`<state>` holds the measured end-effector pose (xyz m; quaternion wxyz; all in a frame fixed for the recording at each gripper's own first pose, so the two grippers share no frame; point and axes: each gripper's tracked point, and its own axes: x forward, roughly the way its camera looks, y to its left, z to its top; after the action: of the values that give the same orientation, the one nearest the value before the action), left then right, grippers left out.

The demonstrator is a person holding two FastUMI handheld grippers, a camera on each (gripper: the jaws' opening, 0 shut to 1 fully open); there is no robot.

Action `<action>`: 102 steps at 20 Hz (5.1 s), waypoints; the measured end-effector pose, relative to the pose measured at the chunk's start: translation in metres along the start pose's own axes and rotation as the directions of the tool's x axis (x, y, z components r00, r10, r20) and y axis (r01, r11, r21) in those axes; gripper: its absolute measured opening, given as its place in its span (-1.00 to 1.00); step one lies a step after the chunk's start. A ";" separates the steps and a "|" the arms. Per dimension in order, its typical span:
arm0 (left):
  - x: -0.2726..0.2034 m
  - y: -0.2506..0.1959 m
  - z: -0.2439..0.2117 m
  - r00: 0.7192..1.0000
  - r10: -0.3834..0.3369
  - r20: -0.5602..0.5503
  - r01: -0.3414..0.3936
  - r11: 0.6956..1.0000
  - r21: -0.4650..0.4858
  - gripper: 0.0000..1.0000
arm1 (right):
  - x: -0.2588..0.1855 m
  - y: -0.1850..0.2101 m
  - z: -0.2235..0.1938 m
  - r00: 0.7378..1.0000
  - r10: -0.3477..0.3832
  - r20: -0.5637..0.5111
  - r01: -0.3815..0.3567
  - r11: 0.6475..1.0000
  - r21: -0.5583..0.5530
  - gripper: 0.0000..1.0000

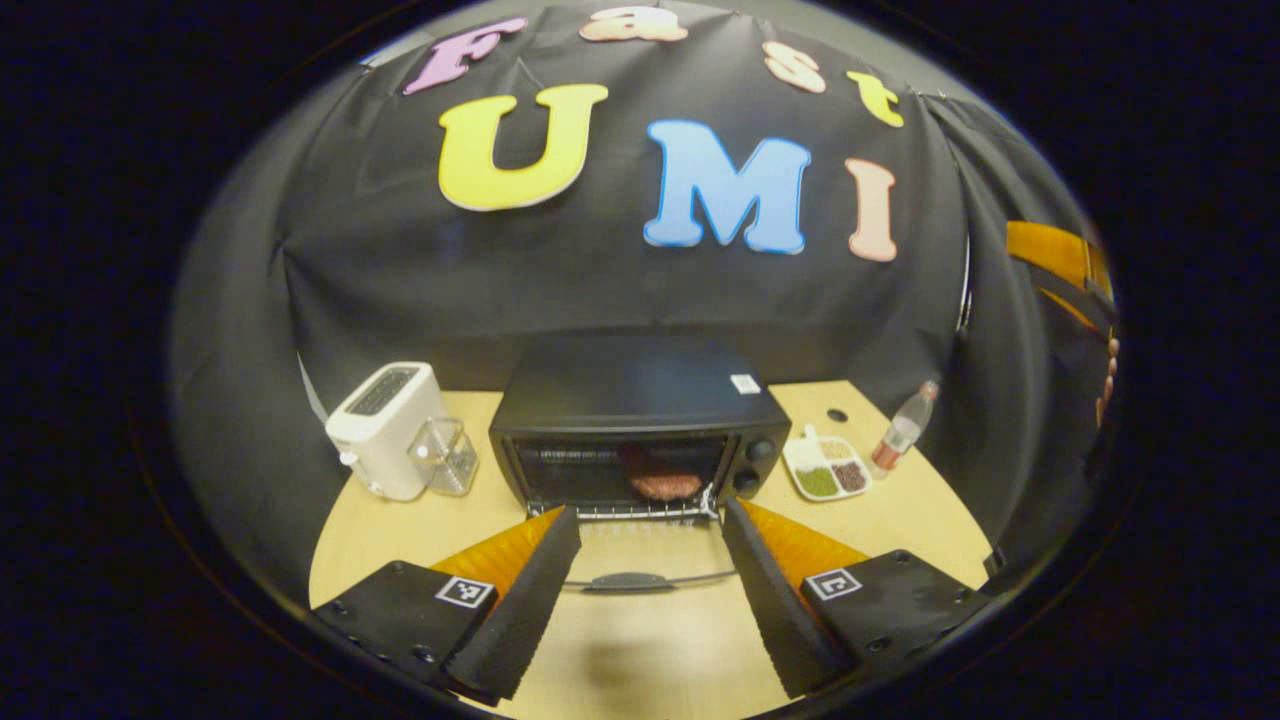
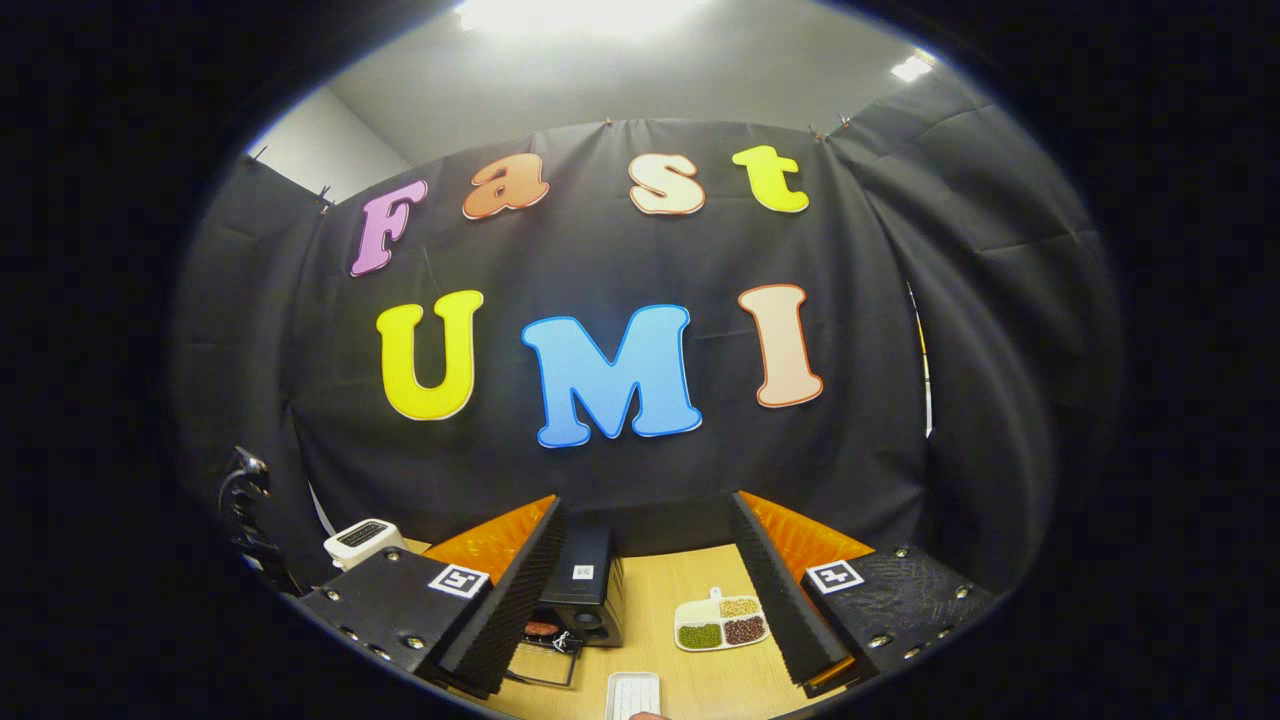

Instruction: Open the electric oven with the left hand, put the food in, and close the electric oven.

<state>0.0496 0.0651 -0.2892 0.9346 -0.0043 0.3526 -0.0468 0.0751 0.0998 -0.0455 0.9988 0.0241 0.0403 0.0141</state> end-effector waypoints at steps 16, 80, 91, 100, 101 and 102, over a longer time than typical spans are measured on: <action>0.091 0.004 -0.153 0.913 0.036 -0.407 -0.008 0.998 0.070 0.96 | 0.022 -0.066 -0.059 0.987 -0.111 -0.118 0.109 0.994 -0.022 0.99; 0.076 0.020 -0.043 0.991 0.030 -0.127 -0.035 0.999 -0.033 1.00 | 0.010 -0.051 -0.035 0.992 -0.107 -0.074 0.103 0.993 -0.057 0.90; -0.151 0.005 0.175 0.836 0.066 0.544 -0.059 0.998 -0.031 0.94 | -0.009 -0.026 0.039 0.999 -0.022 0.027 0.023 0.999 -0.026 0.99; -0.226 -0.012 0.178 0.784 0.132 0.606 -0.141 0.990 -0.033 1.00 | -0.039 -0.011 0.081 0.996 0.043 0.076 -0.041 0.999 -0.026 0.99; -0.229 -0.010 0.177 0.783 0.122 0.610 -0.126 0.991 -0.036 1.00 | -0.043 -0.009 0.084 0.995 0.039 0.088 -0.037 0.999 -0.024 0.99; -0.235 -0.006 0.178 0.777 0.112 0.620 -0.115 0.993 -0.036 1.00 | -0.047 -0.006 0.088 0.995 0.032 0.100 -0.030 0.999 -0.020 0.99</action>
<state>-0.0091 0.0757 -0.0008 0.9996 0.0037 0.0252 0.0130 0.0355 0.0878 0.0458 0.9994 0.0161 -0.0102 0.0287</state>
